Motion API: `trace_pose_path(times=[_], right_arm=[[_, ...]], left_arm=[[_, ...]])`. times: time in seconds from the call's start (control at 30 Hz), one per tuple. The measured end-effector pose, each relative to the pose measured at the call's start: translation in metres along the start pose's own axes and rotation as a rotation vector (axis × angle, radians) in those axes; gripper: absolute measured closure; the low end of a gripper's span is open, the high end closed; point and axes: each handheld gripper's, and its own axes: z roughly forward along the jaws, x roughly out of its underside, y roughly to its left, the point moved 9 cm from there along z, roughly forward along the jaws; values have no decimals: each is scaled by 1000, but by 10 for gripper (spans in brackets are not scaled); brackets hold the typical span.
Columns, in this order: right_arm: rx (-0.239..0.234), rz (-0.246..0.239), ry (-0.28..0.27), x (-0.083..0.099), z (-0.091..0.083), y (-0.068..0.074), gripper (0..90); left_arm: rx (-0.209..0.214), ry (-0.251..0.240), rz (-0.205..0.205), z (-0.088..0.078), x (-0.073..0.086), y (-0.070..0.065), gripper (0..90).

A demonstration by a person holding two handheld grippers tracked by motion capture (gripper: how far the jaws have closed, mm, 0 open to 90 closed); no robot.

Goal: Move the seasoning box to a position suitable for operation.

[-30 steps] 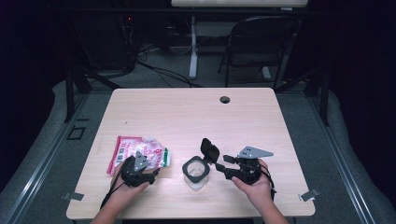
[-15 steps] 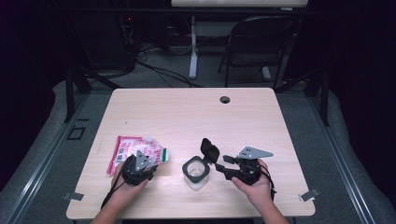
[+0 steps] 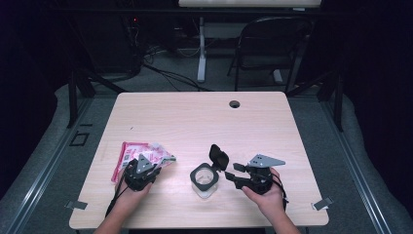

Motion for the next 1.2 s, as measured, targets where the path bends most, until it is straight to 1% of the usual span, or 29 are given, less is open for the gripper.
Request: trace_pose_path(times=[0.07, 0.17, 0.27, 0.3, 0.4, 0.53, 0.63, 0.77, 0.87, 1.0, 1.03, 1.07, 1.2], right_arm=[[4, 3, -2, 0, -1, 0, 498], [8, 3, -2, 2, -3, -1, 498], [11, 9, -4, 2, -5, -2, 498], [12, 10, -7, 3, -5, -2, 498], [18, 8, -7, 4, -7, -2, 498], [23, 11, -13, 5, -10, -2, 498], [32, 17, -17, 6, -13, -4, 498], [35, 18, -20, 8, -15, -4, 498], [41, 21, -20, 8, -16, -4, 499], [44, 19, -14, 10, -18, -5, 499], [45, 20, -15, 10, -18, -5, 499], [45, 20, -15, 10, -18, -5, 499], [45, 20, -17, 10, -18, -5, 500]], left_arm=[[-3, 3, 1, 2, 0, 1, 751], [4, 12, -14, 4, 0, 1, 750], [-2, 19, -14, 6, 0, 3, 749], [3, 22, -22, 7, 0, 3, 748], [7, 24, -30, 9, 0, 4, 731], [5, 26, -33, 12, -2, 5, 734], [5, 36, -37, 14, -4, 5, 752], [-3, 45, -32, 16, -6, 6, 774], [-2, 42, -39, 17, -6, 6, 778], [6, 38, -47, 19, -7, 7, 808], [10, 35, -58, 19, -7, 6, 817], [7, 35, -50, 18, -8, 7, 827], [2, 21, -59, 15, -10, 9, 877]])
